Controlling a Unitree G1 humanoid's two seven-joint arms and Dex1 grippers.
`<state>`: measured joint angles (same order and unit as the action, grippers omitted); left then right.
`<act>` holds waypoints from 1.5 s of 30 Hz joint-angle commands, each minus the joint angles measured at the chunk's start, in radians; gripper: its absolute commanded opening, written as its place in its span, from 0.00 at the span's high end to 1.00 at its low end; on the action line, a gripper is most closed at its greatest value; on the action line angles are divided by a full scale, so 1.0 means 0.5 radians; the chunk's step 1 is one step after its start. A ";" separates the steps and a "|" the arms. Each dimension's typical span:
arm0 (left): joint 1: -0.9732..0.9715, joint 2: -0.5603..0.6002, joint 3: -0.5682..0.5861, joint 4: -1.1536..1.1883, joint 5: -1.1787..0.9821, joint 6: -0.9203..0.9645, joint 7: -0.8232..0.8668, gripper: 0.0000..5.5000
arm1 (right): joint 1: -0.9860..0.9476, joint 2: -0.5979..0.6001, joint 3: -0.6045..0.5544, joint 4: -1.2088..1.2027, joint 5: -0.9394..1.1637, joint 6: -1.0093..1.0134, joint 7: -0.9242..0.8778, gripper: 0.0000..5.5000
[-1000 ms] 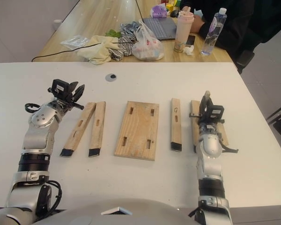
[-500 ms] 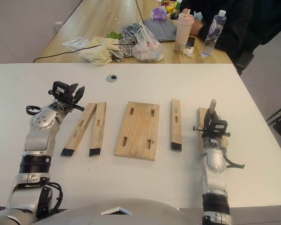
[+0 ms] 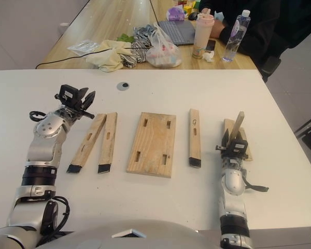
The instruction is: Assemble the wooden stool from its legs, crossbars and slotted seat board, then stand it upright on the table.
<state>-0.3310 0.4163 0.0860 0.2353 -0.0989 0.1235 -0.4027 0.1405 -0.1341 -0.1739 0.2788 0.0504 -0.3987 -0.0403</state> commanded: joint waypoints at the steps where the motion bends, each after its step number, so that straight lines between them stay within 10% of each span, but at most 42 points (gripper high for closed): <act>1: -0.023 -0.019 0.000 0.012 0.007 -0.022 0.013 0.78 | 0.078 0.002 -0.007 0.129 0.029 0.214 0.049 0.66; 11: 0.022 -0.049 0.012 -0.024 0.008 -0.032 0.064 0.78 | 0.035 -0.025 -0.029 0.091 0.068 0.392 0.158 0.93; 28: -0.206 -0.048 -0.054 0.203 0.041 -0.110 -0.012 0.78 | -1.062 -0.112 0.048 1.473 -0.053 -0.154 0.268 0.93; 40: -0.267 -0.036 -0.046 0.293 0.047 -0.159 -0.023 0.78 | -1.249 -0.051 -0.011 1.614 0.114 -0.209 0.522 0.93; 45: -0.254 -0.046 -0.049 0.284 0.048 -0.166 -0.018 0.78 | -1.215 -0.057 -0.002 1.576 0.120 -0.214 0.547 0.76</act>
<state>-0.4474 0.3889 0.0633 0.3742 -0.0866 0.0477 -0.4135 -0.4932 -0.1710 -0.1827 1.0568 0.1131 -0.5386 0.2228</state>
